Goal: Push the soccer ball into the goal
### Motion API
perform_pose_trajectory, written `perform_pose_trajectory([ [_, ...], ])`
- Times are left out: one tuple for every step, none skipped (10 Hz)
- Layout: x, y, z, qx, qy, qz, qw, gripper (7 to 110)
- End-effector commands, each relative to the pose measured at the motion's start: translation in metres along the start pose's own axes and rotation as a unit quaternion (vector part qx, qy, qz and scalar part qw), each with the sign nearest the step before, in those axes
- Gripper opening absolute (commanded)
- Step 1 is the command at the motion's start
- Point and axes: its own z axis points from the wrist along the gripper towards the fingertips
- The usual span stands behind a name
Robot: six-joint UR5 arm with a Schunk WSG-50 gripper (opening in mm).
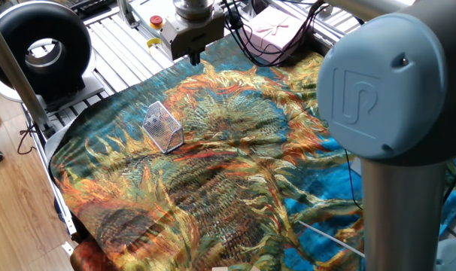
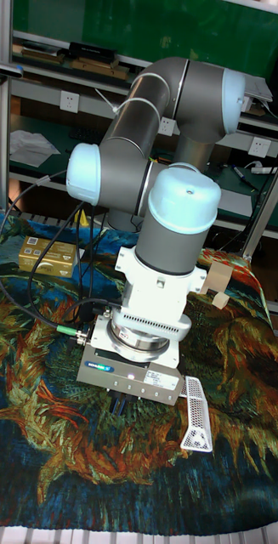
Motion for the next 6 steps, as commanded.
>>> perform_pose_trajectory([
  [0.0014, 0.0014, 0.0009, -0.005, 0.006, 0.005, 1.0000, 7],
  [0.0013, 0.0012, 0.0012, -0.005, 0.006, 0.005, 1.0000, 7],
  [0.0015, 0.0014, 0.0016, -0.006, 0.007, 0.005, 0.9999, 7],
  [0.0012, 0.0015, 0.0021, -0.006, 0.007, 0.006, 0.9999, 7],
  [0.0018, 0.0015, 0.0027, -0.007, 0.009, 0.007, 0.9999, 7],
  [0.0022, 0.0013, 0.0028, -0.007, 0.010, 0.007, 0.9999, 7],
])
